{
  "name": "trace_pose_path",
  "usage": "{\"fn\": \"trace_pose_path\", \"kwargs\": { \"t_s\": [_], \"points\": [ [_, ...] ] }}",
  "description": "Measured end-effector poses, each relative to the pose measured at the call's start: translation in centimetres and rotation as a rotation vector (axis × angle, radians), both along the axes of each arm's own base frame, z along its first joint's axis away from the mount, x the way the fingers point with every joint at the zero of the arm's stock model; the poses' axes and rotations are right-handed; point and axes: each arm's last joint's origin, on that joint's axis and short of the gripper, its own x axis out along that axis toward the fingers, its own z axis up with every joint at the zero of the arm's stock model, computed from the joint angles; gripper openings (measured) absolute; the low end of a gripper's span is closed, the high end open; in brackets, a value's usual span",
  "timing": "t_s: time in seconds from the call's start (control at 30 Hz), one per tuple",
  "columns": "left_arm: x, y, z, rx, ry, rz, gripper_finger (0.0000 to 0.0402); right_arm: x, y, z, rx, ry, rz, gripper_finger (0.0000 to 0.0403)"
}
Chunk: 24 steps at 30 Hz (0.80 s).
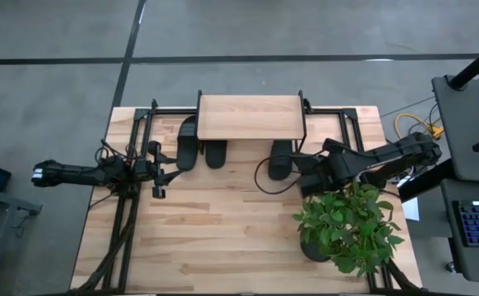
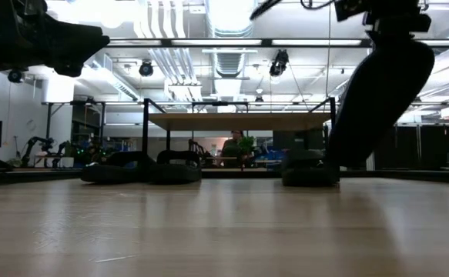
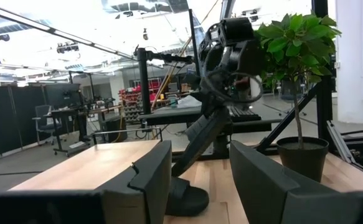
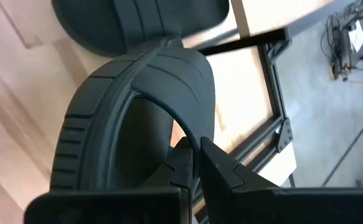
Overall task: Pick and place slides into the shelf
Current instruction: Put the black slipper on the shelf
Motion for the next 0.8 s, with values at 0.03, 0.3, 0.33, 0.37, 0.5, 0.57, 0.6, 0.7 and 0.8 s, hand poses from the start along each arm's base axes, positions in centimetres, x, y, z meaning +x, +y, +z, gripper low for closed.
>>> {"fn": "trace_pose_path", "kwargs": {
  "t_s": [0.03,0.3,0.33,0.37,0.5,0.57,0.6,0.7,0.8],
  "points": [
    [0.0,0.0,0.0,0.000,0.000,0.000,0.0149,0.0,0.2,0.2,0.002,-0.010,0.007,0.0009],
    [0.0,0.0,0.0,0.000,0.001,0.000,0.0149,0.2,1.1,1.6,0.016,-0.063,0.055,0.0008],
    [0.0,0.0,0.0,0.000,0.001,0.000,0.0149,0.2,1.2,1.8,0.017,-0.065,0.063,0.0008],
    [0.0,0.0,0.0,0.000,0.002,0.000,0.0149,0.2,1.3,1.9,0.018,-0.067,0.069,0.0008],
    [0.0,0.0,0.0,0.000,0.003,0.000,0.0149,0.2,1.4,2.3,0.013,-0.077,0.087,0.0008],
    [0.0,0.0,0.0,0.000,0.002,0.000,0.0149,0.3,1.3,2.5,0.010,-0.077,0.099,0.0008],
    [0.0,0.0,0.0,0.000,0.001,0.000,0.0149,0.3,1.3,2.6,0.002,-0.081,0.102,0.0008],
    [0.0,0.0,0.0,0.000,0.001,0.000,0.0149,0.4,1.3,3.1,-0.013,-0.107,0.109,0.0008],
    [0.0,0.0,0.0,0.000,0.000,0.000,0.0149,0.5,1.3,3.7,-0.024,-0.131,0.122,0.0008]
  ]
}}
